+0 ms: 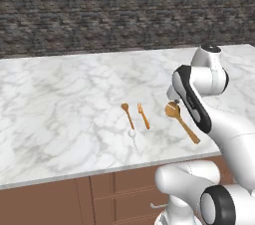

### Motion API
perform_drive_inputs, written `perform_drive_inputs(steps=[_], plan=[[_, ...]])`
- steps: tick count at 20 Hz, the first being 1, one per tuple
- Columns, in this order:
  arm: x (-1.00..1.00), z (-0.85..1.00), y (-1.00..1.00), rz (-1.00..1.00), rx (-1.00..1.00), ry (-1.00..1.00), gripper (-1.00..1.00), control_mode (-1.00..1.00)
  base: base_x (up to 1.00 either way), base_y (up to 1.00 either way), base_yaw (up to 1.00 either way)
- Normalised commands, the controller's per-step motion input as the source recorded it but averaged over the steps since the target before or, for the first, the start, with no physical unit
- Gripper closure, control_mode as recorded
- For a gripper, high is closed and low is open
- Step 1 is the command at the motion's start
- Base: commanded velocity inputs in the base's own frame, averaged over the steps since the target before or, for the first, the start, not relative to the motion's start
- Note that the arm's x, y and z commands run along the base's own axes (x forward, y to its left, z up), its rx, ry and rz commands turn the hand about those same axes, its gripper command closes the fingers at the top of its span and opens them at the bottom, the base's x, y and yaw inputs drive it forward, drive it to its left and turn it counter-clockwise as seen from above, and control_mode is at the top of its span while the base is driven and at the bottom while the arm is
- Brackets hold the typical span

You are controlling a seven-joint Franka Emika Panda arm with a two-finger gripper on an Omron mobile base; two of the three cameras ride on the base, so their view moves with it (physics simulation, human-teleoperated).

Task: Organize the utensils by type. Pick up the wooden spoons from the counter and place them in the open cabinet. Then pick up the metallic utensils from the counter and place them in the open drawer.

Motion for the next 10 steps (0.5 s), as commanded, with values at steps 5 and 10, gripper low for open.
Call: perform_drive_inputs(steps=[5,10], plan=[[0.0,-0.4,-0.35,0.0,-0.01,0.0,-1.0,-1.0,0.0,0.0,0.0],[0.0,-0.43,-0.32,0.0,-0.02,0.0,-1.0,-1.0,0.0,0.0,0.0]])
